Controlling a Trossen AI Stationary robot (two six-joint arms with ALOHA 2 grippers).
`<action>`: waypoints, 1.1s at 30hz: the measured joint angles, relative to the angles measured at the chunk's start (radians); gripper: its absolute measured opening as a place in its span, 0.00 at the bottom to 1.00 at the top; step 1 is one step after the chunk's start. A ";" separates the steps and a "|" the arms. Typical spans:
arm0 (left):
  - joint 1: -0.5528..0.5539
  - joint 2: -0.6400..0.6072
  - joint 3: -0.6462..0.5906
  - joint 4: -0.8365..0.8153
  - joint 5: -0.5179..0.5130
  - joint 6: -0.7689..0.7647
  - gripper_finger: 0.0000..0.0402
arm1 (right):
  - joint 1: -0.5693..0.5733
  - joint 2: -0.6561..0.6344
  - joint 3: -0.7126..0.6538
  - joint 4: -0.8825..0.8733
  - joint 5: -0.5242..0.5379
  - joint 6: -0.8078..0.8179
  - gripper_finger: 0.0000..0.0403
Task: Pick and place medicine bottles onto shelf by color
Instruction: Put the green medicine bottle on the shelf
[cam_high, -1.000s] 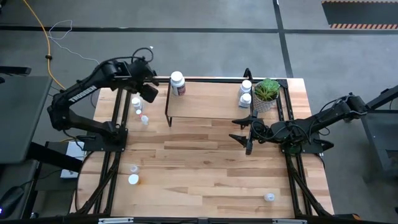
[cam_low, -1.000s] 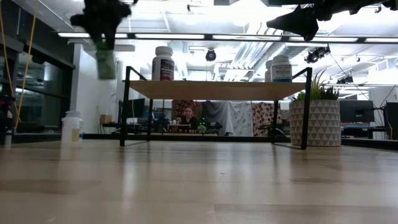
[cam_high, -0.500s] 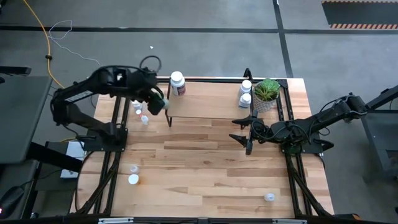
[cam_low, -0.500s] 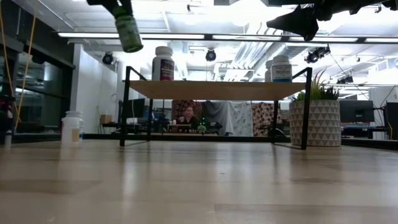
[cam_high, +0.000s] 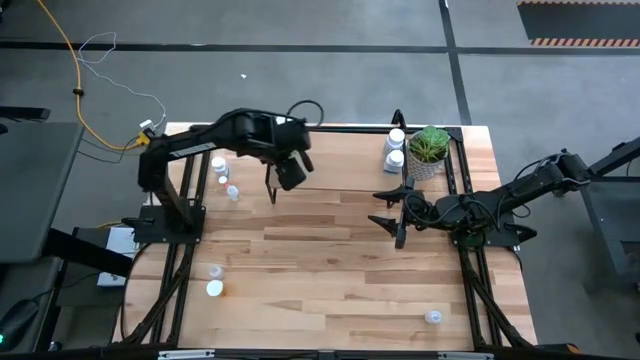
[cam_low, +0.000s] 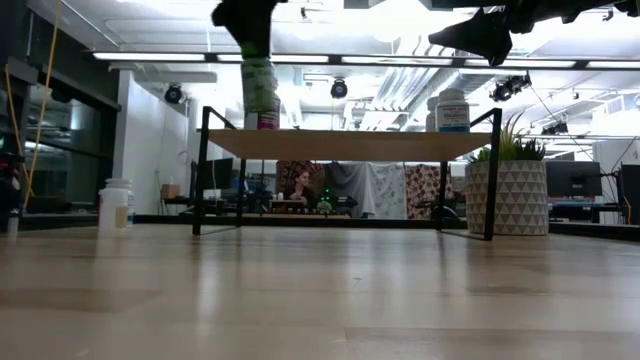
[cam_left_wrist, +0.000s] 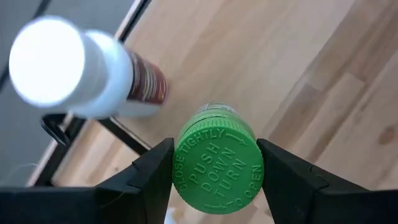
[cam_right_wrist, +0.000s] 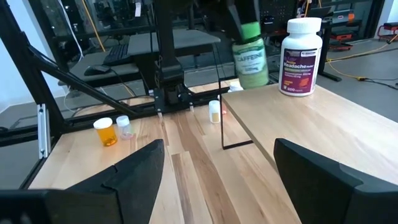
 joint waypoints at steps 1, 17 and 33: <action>0.002 0.013 0.009 -0.002 -0.002 0.010 0.48 | 0.000 0.000 0.000 -0.002 0.000 0.000 0.73; 0.081 0.066 0.019 -0.050 0.038 0.310 0.49 | 0.000 0.000 0.000 -0.006 0.000 0.007 0.73; 0.130 0.063 -0.052 0.037 0.081 0.552 0.49 | 0.000 0.000 0.000 -0.007 0.000 0.003 0.73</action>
